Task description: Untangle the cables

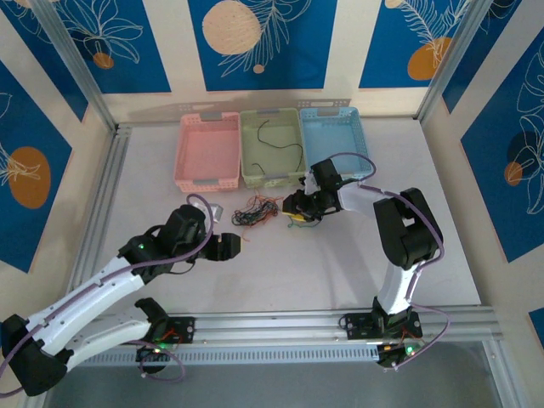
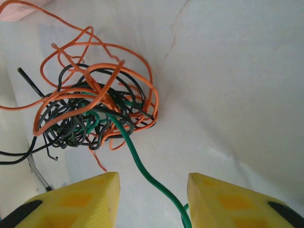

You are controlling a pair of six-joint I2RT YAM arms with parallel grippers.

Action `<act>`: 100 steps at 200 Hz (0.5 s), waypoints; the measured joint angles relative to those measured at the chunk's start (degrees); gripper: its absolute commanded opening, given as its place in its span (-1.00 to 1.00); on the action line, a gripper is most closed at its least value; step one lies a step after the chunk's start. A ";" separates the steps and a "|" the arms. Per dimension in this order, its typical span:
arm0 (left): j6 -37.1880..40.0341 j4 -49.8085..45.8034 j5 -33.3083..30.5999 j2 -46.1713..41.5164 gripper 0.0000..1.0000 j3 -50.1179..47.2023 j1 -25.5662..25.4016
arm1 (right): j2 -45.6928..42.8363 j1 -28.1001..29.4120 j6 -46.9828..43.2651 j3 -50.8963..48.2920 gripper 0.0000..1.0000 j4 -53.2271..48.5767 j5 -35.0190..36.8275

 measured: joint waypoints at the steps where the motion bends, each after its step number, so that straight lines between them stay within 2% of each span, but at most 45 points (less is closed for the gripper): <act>1: 0.00 0.00 0.00 0.00 0.45 0.00 0.00 | 0.00 0.02 0.02 0.00 -0.17 0.00 -0.04; 53: 0.00 0.35 0.00 0.35 0.45 -0.15 0.00 | 0.00 1.64 -2.25 0.00 -0.48 0.28 -1.14; 78: 0.44 0.46 0.00 2.43 0.46 0.00 0.00 | 0.07 2.38 -3.26 0.02 -0.49 0.24 -1.44; 100: 1.57 -0.04 -0.39 4.81 0.47 1.75 0.00 | 0.09 2.60 -3.98 0.04 -0.42 0.22 -1.49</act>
